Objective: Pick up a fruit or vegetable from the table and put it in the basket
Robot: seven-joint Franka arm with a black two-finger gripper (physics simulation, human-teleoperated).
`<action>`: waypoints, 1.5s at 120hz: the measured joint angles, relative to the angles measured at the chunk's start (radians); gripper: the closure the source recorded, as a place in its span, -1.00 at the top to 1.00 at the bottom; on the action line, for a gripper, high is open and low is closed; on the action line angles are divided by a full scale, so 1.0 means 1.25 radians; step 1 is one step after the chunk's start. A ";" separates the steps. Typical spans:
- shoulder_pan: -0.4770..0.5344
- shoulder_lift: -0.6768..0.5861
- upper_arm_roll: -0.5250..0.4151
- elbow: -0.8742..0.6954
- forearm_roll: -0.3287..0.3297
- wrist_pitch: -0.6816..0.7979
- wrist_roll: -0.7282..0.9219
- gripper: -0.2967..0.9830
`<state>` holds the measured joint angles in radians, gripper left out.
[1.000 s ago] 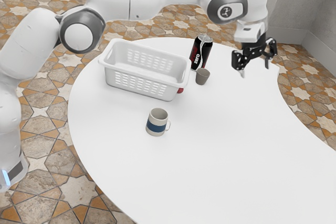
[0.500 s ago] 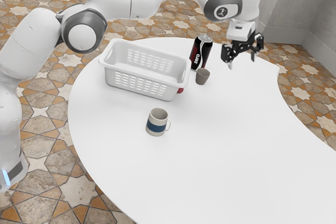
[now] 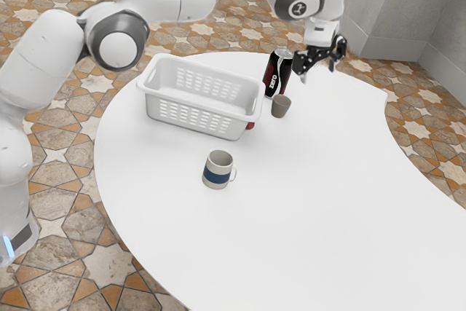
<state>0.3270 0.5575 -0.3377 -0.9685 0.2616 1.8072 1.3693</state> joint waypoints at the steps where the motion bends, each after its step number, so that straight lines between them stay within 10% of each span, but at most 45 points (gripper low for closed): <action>1: 0.000 0.000 0.002 0.000 0.000 -0.001 -0.004 0.53; 50: 0.059 -0.038 0.050 0.000 -0.081 -0.225 -0.365 0.53; 112: -0.079 -0.175 0.052 -0.049 -0.074 -0.684 -0.660 0.53; 180: -0.227 -0.059 -0.028 -0.001 -0.064 -0.149 -1.005 0.53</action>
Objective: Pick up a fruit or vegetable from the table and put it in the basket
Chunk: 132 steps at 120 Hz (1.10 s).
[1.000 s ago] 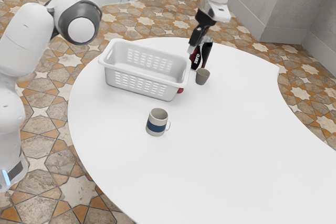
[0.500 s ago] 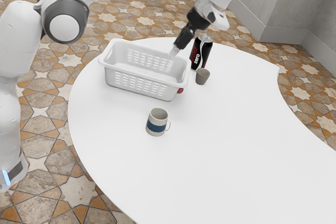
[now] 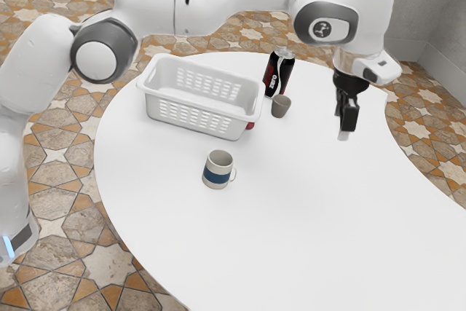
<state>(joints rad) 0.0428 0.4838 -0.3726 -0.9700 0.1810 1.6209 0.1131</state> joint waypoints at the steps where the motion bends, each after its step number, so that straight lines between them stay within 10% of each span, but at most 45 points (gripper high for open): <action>1: -0.003 0.004 0.000 0.000 0.000 0.005 -0.004 0.53; 132: 0.004 0.077 0.066 0.002 0.020 0.053 -0.210 0.54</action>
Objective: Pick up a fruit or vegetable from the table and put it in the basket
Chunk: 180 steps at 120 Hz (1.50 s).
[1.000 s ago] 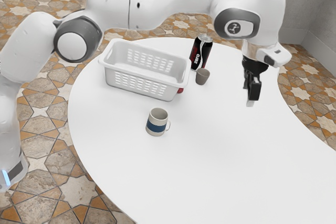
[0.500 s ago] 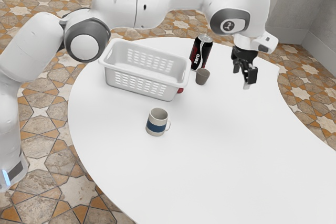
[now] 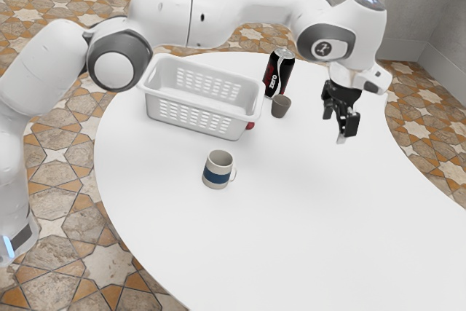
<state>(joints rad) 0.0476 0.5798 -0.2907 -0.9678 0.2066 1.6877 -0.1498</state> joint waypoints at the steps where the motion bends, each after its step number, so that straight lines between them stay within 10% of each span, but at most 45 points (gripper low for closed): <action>1: -0.001 0.000 0.000 0.000 0.000 -0.001 0.000 0.54; 180: -0.025 0.030 0.000 0.000 -0.003 -0.052 -0.041 0.54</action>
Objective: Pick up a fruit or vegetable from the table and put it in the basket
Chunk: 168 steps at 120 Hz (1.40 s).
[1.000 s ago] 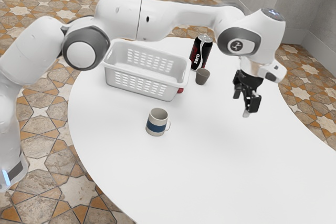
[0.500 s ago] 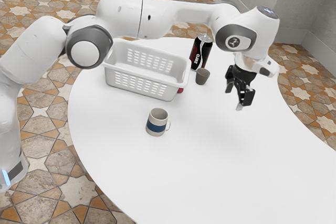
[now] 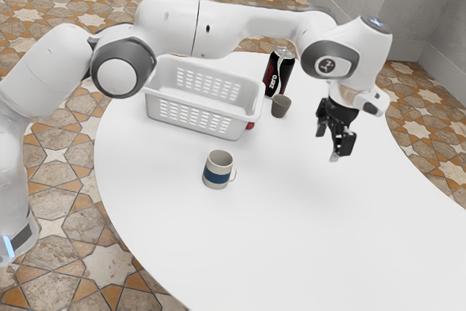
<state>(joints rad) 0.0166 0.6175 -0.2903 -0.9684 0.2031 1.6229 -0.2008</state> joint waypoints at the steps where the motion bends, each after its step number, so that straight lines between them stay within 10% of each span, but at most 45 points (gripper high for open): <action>1: -0.001 0.000 0.000 0.000 0.000 0.000 0.001 0.54; 81: -0.056 -0.002 0.003 -0.002 0.009 0.091 0.193 0.54; 105: -0.090 -0.004 0.008 -0.005 0.087 0.119 0.225 0.54; 168: 0.064 0.029 0.009 -0.017 0.108 0.145 0.252 0.54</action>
<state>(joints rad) 0.0961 0.6534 -0.2789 -0.9896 0.3377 1.8042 0.1141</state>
